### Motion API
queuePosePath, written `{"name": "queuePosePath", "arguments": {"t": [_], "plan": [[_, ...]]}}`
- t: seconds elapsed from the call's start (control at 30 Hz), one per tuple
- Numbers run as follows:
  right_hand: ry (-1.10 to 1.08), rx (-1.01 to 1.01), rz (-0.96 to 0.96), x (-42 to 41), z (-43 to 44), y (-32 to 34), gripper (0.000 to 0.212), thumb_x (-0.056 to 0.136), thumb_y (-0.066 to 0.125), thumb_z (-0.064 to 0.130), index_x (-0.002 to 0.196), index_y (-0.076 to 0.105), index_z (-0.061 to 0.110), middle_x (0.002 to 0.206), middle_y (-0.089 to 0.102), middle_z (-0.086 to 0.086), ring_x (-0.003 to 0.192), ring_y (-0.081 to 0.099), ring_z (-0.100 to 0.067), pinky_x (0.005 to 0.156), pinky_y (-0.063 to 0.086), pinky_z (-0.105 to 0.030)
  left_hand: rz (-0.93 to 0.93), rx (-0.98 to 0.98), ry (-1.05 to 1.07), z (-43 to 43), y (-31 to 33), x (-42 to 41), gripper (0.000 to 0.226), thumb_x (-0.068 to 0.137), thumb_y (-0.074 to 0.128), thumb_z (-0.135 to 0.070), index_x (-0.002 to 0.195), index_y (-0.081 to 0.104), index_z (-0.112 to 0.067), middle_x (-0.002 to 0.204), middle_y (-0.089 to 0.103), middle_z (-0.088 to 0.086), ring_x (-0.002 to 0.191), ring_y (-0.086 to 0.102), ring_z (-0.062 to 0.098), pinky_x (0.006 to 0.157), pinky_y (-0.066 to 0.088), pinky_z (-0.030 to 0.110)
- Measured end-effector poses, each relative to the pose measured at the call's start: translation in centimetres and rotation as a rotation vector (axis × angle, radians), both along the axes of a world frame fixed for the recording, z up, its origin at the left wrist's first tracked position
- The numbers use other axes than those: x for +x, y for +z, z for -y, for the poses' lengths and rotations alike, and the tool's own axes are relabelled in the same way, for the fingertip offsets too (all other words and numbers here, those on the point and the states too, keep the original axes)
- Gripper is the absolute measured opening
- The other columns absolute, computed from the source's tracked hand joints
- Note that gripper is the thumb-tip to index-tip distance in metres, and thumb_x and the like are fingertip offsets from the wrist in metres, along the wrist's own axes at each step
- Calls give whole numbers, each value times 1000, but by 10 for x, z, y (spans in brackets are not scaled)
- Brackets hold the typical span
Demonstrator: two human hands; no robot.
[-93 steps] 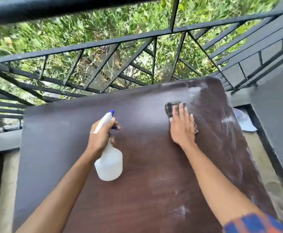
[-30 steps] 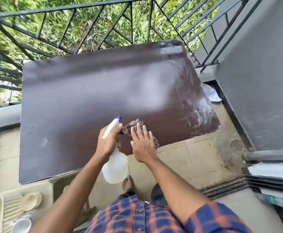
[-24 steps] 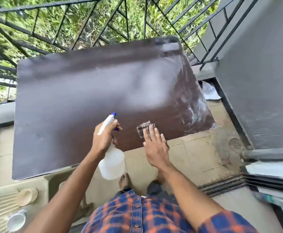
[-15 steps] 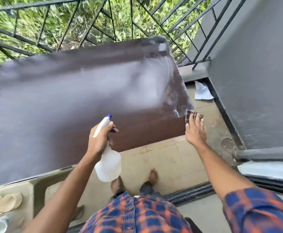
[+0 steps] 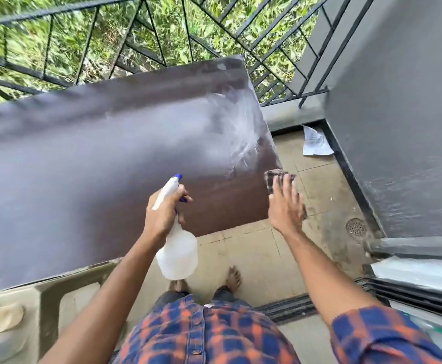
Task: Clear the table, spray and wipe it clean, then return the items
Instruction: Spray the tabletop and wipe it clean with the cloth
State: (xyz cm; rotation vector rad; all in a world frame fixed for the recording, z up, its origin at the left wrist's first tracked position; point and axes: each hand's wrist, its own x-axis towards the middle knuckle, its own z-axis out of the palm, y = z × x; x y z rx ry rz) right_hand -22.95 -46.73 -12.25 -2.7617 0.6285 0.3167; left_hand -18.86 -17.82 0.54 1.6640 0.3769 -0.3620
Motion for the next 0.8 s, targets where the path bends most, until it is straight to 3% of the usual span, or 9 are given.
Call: {"name": "queuePosePath", "arguments": {"t": [0.1,0.23,0.33,0.47,0.67,0.7,0.8], "plan": [[-59,78,-10,27,21,5,61,106,37,27,161,11,23,169,4,-9,155,10,-32,121,22,-51,4,-3,-7,7,7,4,29,90,59,-37,80,66,-11,82,72,7,39,40,21,47,42,30],[-171,67,-2,61,-29,6,62,106,38,31,161,11,24,170,0,-6,155,3,-33,122,12,-55,9,8,-17,12,11,12,30,90,58,-37,82,66,-9,84,71,9,40,41,21,47,42,30],[86,33,67,67,-83,1,63,103,41,28,160,14,24,170,3,-3,155,5,-32,122,11,-55,5,23,-32,16,10,22,31,89,59,-38,82,67,-8,86,72,12,40,42,19,48,43,31],[354,11,172,45,-116,-10,62,100,46,28,159,24,26,168,17,-1,153,20,-26,120,23,-50,-9,15,-61,19,7,40,30,89,60,-37,81,67,-8,90,71,19,41,43,22,51,41,31],[87,98,326,-9,-47,-11,64,89,52,-3,148,50,22,158,41,-2,138,44,-29,112,38,-43,9,-13,-98,29,10,40,29,89,59,-35,83,66,-7,88,69,19,40,45,17,47,41,31],[34,139,349,15,-48,-5,59,90,52,-6,144,54,19,154,46,-5,134,49,-30,111,40,-41,-24,-57,-84,11,4,71,28,91,60,-33,84,66,-7,90,68,21,42,48,13,47,41,32],[-277,485,416,45,-30,23,49,97,51,-3,141,58,17,139,60,-5,120,59,-22,103,43,-27,-18,-28,-138,3,0,94,22,101,57,-20,87,65,-5,98,66,29,45,54,6,44,42,31]]}}
